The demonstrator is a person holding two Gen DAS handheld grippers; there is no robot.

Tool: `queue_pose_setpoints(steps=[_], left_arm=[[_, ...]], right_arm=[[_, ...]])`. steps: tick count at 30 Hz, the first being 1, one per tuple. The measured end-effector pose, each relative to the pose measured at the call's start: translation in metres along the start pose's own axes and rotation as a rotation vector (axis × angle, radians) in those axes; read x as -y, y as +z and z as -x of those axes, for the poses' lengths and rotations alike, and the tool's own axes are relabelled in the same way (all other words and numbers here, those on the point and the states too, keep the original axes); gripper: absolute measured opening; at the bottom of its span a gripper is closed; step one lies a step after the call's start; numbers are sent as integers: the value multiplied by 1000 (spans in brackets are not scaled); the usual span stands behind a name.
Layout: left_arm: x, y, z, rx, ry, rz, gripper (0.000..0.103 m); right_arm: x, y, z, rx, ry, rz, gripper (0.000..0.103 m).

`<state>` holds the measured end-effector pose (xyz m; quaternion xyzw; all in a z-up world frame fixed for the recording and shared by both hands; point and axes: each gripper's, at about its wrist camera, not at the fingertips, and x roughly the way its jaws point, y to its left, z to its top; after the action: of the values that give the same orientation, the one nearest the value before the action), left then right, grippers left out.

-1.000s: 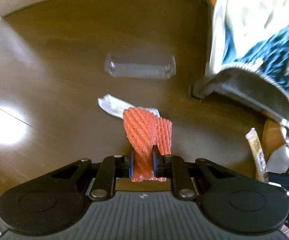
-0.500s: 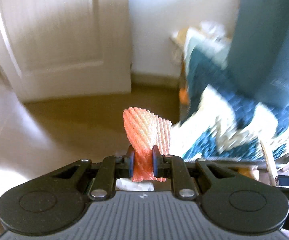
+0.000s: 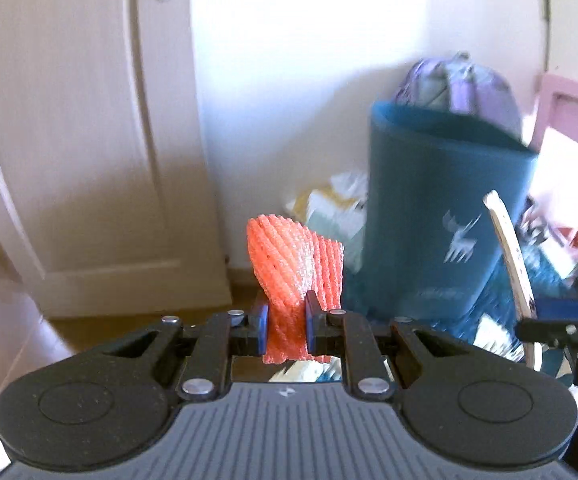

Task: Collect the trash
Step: 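Carry orange foam net and coffee stick packet up over the teal bin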

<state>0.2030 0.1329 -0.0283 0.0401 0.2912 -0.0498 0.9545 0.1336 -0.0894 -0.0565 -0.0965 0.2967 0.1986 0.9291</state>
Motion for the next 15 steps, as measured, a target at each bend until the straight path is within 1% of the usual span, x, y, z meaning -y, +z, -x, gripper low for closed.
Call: queue_pose_setpoints(steps=[2, 6, 8, 12, 15], left_arm=[[11, 15, 9, 30, -4, -20, 17], [35, 56, 29, 99, -26, -50, 17], [47, 75, 33, 123, -47, -55, 17], [67, 113, 41, 182, -73, -72, 17], [78, 135, 44, 217, -81, -83, 17]], right_arm=[[12, 16, 15, 45, -15, -10, 16], [36, 50, 34, 130, -54, -24, 16], [47, 66, 42, 168, -75, -30, 16], [74, 94, 48, 235, -121, -51, 16], [92, 109, 51, 267, -146, -68, 16]])
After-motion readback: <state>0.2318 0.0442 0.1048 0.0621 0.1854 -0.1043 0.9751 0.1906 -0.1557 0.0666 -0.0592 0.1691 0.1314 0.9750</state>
